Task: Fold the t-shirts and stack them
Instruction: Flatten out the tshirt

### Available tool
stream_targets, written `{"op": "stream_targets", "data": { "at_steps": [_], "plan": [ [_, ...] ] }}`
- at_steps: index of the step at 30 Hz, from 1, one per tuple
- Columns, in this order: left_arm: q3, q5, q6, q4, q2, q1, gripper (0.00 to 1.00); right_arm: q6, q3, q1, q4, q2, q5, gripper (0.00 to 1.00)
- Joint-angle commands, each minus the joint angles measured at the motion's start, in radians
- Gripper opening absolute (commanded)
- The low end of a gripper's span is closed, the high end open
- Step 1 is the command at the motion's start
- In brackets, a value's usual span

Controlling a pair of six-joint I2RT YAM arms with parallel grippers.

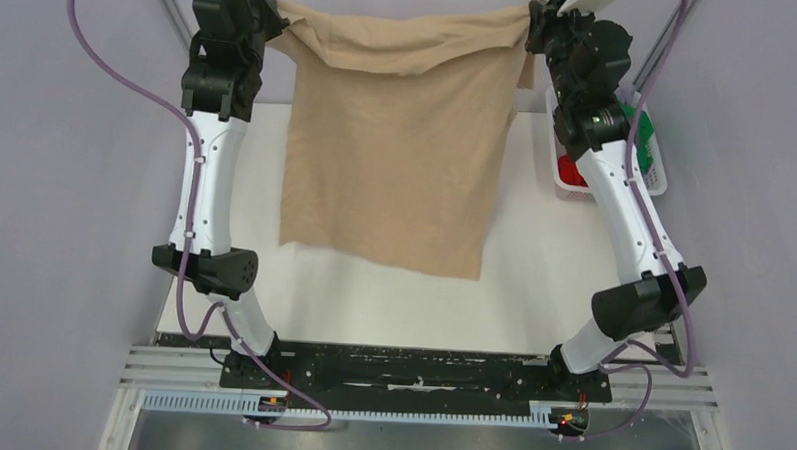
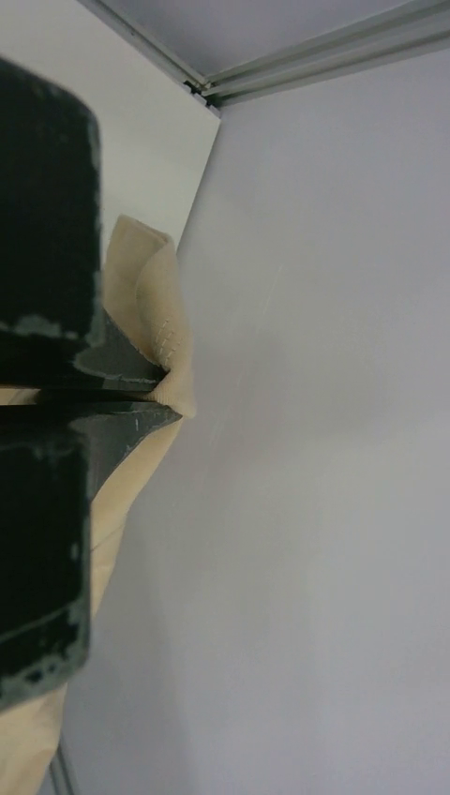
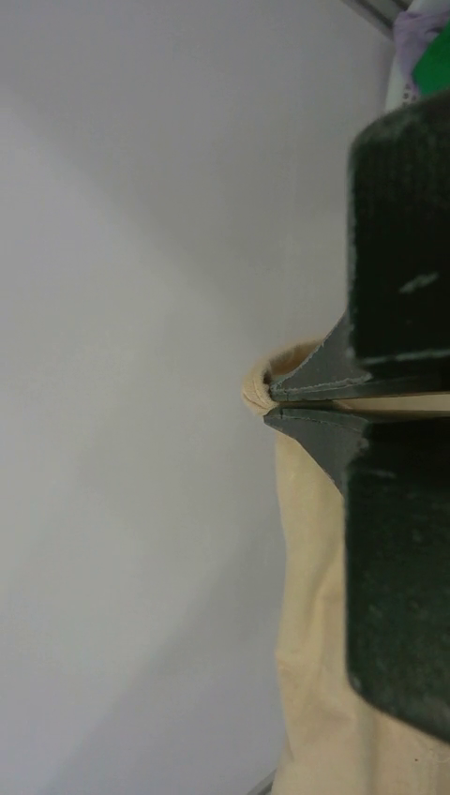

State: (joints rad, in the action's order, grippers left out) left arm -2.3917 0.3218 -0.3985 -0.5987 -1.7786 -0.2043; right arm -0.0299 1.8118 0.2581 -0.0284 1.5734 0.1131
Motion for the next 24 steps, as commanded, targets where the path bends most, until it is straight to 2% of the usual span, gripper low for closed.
{"op": "stream_targets", "data": {
  "at_steps": [1, 4, 8, 12, 17, 19, 21, 24],
  "plan": [
    [-0.131, -0.091, -0.037, 0.103, 0.047, 0.049, 0.03, 0.021, 0.255, -0.002, -0.124, 0.067, 0.03, 0.0],
    [-0.13, -0.092, -0.034, 0.109, 0.074, 0.063, 0.03, 0.021, 0.25, -0.002, -0.131, 0.049, 0.015, 0.0],
    [-0.018, -0.059, -0.008, 0.053, 0.167, 0.069, 0.03, 0.07, 0.033, -0.002, -0.161, -0.089, 0.014, 0.0],
    [0.389, -0.011, -0.047, 0.034, 0.39, 0.069, 0.03, 0.058, -0.273, -0.005, -0.122, -0.265, 0.035, 0.0],
    [1.047, -0.048, -0.248, 0.027, 0.731, 0.069, 0.06, -0.048, -0.776, -0.004, -0.089, -0.51, -0.032, 0.0],
    [1.287, -0.084, -0.334, 0.024, 0.844, 0.068, 0.12, -0.12, -0.937, -0.005, -0.048, -0.581, -0.034, 0.0],
    [1.483, -0.136, -0.365, 0.061, 0.931, 0.069, 0.14, -0.167, -1.065, -0.005, 0.009, -0.615, -0.045, 0.0],
    [1.664, -0.21, -0.403, 0.004, 0.98, 0.068, 0.16, -0.173, -1.191, -0.004, 0.089, -0.603, -0.041, 0.0]
  ]
}}
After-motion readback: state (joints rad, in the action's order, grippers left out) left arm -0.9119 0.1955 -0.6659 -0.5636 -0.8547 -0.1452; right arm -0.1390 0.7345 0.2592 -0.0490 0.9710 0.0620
